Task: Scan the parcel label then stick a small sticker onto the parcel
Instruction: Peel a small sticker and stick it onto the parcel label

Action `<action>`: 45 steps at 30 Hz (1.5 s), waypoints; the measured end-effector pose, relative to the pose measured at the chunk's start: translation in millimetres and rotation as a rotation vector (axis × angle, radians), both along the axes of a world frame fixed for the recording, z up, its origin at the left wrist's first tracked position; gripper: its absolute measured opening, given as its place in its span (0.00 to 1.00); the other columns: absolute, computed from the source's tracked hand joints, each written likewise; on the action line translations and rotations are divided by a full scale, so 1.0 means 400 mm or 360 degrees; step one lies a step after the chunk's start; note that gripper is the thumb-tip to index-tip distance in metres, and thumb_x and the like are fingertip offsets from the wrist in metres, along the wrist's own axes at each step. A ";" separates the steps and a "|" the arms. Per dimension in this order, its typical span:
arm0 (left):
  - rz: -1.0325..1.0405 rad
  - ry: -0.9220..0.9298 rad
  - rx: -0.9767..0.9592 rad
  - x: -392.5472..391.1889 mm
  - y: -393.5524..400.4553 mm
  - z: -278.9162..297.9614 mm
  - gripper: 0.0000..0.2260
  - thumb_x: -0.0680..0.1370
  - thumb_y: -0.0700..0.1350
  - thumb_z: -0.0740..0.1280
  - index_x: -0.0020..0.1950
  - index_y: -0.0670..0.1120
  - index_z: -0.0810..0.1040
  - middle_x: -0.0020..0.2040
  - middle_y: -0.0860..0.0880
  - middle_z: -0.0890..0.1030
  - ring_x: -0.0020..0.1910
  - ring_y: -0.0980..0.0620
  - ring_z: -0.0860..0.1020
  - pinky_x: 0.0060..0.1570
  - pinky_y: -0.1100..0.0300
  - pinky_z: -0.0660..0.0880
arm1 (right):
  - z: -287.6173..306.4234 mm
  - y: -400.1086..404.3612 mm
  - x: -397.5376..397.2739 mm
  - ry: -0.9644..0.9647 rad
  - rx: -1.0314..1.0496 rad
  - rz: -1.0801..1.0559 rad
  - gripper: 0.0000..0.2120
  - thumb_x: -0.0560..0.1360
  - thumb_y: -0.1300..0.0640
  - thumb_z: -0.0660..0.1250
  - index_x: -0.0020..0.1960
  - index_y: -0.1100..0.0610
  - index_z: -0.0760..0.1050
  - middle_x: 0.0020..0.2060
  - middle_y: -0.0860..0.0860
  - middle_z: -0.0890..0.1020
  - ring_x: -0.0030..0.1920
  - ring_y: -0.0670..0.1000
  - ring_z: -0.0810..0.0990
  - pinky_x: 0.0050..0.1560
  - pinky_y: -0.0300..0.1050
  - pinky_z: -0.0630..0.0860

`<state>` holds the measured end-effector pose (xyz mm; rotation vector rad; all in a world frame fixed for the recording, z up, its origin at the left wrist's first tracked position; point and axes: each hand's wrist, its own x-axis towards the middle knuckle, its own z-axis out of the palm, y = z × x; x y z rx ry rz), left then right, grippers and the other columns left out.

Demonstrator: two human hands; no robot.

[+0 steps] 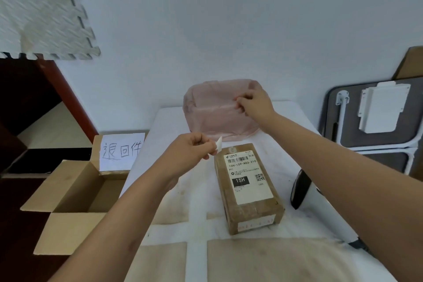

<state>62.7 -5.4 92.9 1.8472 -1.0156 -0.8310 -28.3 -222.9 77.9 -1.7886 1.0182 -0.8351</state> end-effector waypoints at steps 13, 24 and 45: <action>-0.0394 -0.1400 -0.0418 -0.161 0.057 -0.036 0.05 0.76 0.46 0.66 0.40 0.53 0.74 0.36 0.56 0.79 0.40 0.60 0.78 0.68 0.47 0.58 | -0.020 0.281 -0.262 -0.0139 0.0909 0.0433 0.24 0.78 0.43 0.62 0.58 0.64 0.77 0.39 0.54 0.79 0.38 0.50 0.81 0.42 0.40 0.80; -0.0603 -0.2591 -0.0756 -0.198 0.063 -0.063 0.06 0.78 0.43 0.63 0.40 0.47 0.73 0.35 0.52 0.76 0.37 0.50 0.78 0.66 0.44 0.62 | -0.033 0.345 -0.364 -0.0170 0.0720 0.0323 0.11 0.75 0.62 0.69 0.57 0.62 0.77 0.39 0.52 0.81 0.35 0.47 0.81 0.41 0.38 0.81; -0.0448 -0.2685 -0.0709 -0.199 -0.043 -0.104 0.07 0.73 0.40 0.63 0.35 0.46 0.72 0.29 0.51 0.72 0.32 0.49 0.75 0.66 0.47 0.61 | -0.088 0.298 -0.364 -0.0339 0.0580 0.0047 0.08 0.73 0.66 0.69 0.50 0.60 0.75 0.35 0.53 0.81 0.31 0.44 0.80 0.35 0.33 0.79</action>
